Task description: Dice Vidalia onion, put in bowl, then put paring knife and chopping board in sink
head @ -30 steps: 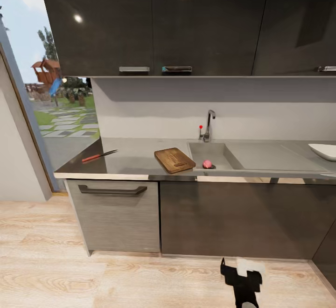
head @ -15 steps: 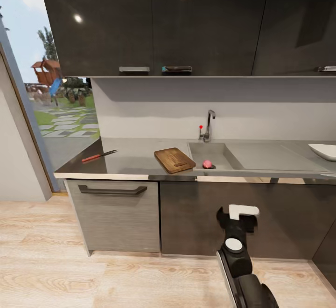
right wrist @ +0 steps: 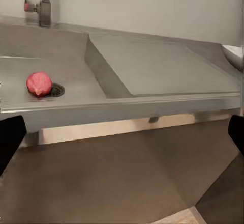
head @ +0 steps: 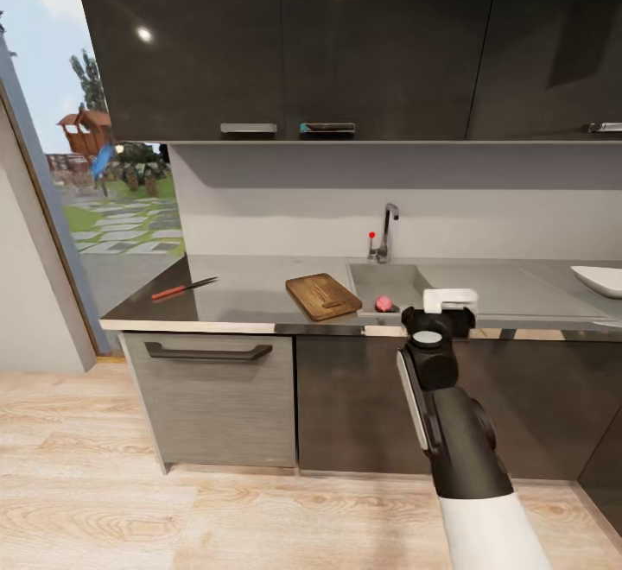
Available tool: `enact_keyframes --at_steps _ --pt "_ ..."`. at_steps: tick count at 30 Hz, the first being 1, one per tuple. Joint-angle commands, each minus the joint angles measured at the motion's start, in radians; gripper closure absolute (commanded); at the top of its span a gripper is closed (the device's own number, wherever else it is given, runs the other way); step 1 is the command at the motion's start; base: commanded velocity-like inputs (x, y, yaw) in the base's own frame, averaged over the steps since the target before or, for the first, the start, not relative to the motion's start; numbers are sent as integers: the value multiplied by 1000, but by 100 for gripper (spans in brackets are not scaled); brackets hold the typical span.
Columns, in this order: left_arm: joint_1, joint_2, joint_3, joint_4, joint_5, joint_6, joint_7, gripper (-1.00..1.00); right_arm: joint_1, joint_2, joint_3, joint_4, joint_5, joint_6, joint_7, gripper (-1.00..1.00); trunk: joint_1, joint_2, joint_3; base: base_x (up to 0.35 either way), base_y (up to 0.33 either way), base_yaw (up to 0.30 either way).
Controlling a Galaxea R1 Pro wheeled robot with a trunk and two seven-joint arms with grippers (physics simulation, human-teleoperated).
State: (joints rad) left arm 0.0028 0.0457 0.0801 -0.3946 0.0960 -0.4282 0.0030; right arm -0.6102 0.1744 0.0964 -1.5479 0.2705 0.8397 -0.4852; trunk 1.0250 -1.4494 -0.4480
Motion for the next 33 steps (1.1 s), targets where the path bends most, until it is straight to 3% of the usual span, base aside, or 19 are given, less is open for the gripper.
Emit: enact_keyframes --at_steps 1,5,8,11,16,23,33 --pt "0 0 -3 -1 10 -1 0 -100 -14 0 1 1 -1 12 -3 -100 0 -1 -1 0 0 0" --pt "0 0 -3 -1 10 -1 0 -100 -74 0 1 9 -15 33 -2 -100 0 -1 -1 0 0 0" --pt "0 0 -3 -1 10 -1 0 -100 -113 0 1 30 -53 61 16 -100 0 -1 -1 0 0 0" --pt "0 0 -3 -1 10 -1 0 -100 -155 0 0 53 -158 110 99 -100 0 -1 -1 0 0 0" --pt "0 0 -3 -1 10 -1 0 -100 -180 0 -1 58 -219 125 213 -100 0 -1 -1 0 12 0" --pt "0 0 -3 -1 10 -1 0 -100 -187 0 -7 60 -236 129 329 -100 0 -1 -1 0 87 0" --pt "0 0 -3 -1 10 -1 0 -100 -187 0 -12 84 -235 128 342 -100 0 -1 -1 12 126 0"
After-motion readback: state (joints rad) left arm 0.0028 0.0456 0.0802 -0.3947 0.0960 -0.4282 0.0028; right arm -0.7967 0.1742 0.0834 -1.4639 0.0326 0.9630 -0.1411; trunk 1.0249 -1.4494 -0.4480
